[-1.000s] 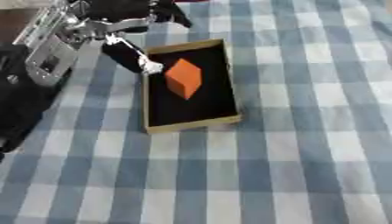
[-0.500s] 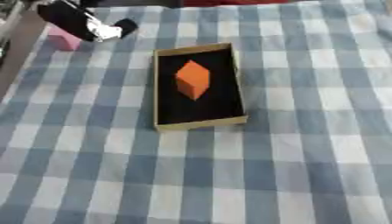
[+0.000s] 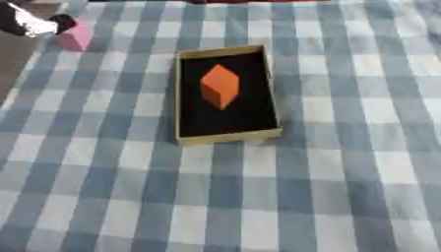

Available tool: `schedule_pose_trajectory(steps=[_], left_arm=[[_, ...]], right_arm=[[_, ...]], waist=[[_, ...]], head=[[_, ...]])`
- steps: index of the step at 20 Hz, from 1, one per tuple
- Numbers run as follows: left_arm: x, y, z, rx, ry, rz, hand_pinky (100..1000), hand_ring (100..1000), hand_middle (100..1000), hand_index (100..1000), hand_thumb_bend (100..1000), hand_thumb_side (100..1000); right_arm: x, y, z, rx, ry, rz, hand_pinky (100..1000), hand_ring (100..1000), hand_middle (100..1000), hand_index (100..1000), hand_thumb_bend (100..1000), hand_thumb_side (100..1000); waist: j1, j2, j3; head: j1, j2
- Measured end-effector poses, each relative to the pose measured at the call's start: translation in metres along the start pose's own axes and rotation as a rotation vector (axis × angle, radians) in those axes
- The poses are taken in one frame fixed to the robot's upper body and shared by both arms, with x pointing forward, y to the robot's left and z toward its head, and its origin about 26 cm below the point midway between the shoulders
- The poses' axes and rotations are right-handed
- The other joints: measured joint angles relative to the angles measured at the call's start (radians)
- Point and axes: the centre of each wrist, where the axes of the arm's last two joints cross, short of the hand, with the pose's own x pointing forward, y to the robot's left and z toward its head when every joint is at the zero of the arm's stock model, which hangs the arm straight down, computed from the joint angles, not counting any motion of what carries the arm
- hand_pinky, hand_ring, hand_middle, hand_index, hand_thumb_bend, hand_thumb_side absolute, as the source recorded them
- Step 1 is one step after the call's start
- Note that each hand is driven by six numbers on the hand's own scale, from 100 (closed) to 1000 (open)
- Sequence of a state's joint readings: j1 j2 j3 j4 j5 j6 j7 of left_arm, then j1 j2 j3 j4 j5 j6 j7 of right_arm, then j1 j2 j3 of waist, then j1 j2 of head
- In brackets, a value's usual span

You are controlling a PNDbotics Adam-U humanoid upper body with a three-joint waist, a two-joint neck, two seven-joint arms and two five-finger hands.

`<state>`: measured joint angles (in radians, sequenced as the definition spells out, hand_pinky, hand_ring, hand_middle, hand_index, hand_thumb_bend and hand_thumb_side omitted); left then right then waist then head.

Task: Pick up objects on the table and place them in the box.

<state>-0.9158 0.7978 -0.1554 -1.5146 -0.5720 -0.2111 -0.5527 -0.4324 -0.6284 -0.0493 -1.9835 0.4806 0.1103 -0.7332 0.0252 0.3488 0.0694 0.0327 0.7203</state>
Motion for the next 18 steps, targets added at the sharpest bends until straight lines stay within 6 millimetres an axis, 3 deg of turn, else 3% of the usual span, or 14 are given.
schedule_pose_trajectory(steps=[7, 18], left_arm=[[-0.019, 0.004, 0.009, 0.012, 0.057, -0.027, 867, 972, 891, 922, 427, 109], [-0.041, 0.002, 0.009, -0.054, 0.097, -0.06, 885, 995, 900, 937, 600, 128]], right_arm=[[0.002, 0.0, -0.005, -0.007, -0.011, -0.003, 777, 741, 736, 794, 102, 1000], [0.005, -0.001, -0.012, 0.0, -0.041, 0.001, 778, 740, 735, 794, 109, 1000]], waist=[[-0.022, 0.03, 0.004], [-0.022, 0.071, -0.002]], head=[[0.016, -0.017], [0.036, -0.067]])
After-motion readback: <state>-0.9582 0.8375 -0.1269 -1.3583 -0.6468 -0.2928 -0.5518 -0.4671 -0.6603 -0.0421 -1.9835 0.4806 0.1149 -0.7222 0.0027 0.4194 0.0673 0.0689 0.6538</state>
